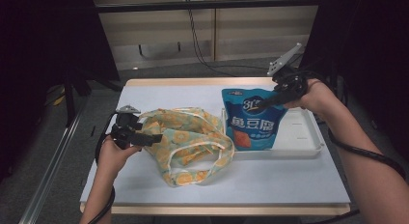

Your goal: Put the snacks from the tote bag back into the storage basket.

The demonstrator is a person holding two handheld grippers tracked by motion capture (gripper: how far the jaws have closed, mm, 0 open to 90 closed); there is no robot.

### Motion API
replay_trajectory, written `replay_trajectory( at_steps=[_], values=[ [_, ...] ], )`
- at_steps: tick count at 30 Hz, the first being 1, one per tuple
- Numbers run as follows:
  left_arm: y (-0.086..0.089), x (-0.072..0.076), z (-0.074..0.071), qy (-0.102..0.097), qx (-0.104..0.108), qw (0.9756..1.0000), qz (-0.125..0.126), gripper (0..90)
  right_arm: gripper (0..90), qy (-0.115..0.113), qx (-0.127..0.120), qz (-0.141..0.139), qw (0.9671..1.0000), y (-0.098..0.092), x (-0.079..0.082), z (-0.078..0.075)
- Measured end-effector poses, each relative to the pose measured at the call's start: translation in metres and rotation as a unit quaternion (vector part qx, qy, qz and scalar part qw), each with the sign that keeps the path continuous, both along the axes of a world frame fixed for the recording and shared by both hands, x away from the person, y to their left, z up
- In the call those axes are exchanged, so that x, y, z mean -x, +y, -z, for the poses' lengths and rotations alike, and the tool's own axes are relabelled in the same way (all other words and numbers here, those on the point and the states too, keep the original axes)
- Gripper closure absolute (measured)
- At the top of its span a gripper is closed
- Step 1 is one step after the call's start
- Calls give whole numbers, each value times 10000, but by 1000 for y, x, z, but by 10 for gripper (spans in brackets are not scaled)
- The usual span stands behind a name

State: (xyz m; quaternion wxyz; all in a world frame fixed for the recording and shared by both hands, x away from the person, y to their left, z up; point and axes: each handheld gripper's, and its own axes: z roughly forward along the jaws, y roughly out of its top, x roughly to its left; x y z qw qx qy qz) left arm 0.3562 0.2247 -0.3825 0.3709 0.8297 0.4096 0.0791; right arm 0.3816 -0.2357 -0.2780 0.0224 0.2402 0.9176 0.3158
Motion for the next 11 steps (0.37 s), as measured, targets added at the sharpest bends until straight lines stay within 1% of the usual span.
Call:
replay_trajectory(
  at_steps=[1, 2, 3, 4, 5, 6, 7, 9, 10, 11],
  values=[
    [0, 0, 0, -2, 3, 10000, 3, 44, 656, 5, 0, 146, 9999, 0, 0, -1],
    [0, 0, 0, -19, -20, 10000, 26, 44, 581, 81, 81, 205, 9997, 1, -1, -2],
    [0, 0, 0, -22, -25, 10000, 31, 44, 526, 108, 213, 225, 9995, 2, -1, -2],
    [0, 0, 0, -25, -26, 10000, 30, 44, 465, 143, 240, 211, 9994, 3, -1, -1],
    [0, 0, -1, -31, -38, 10000, 14, 44, 379, 235, 260, 301, 9989, 4, -1, 0],
    [0, 0, 0, -32, 11, 10000, -19, 44, 314, 320, 287, 409, 9982, 5, -2, 0],
    [0, 0, 0, -36, -4, 10000, -24, 44, 279, 380, 295, 510, 9975, 5, -3, 1],
    [0, -1, 0, -46, 1, 10000, -34, 44, 221, 495, 265, 603, 9966, 2, -3, 1],
    [1, -1, -1, -35, -27, 10000, 18, 44, 209, 447, 298, 640, 9965, 1, -3, 0],
    [0, -1, -1, -47, 10, 10000, -29, 44, 196, 438, 316, 651, 9964, 1, -2, -1]
  ],
)
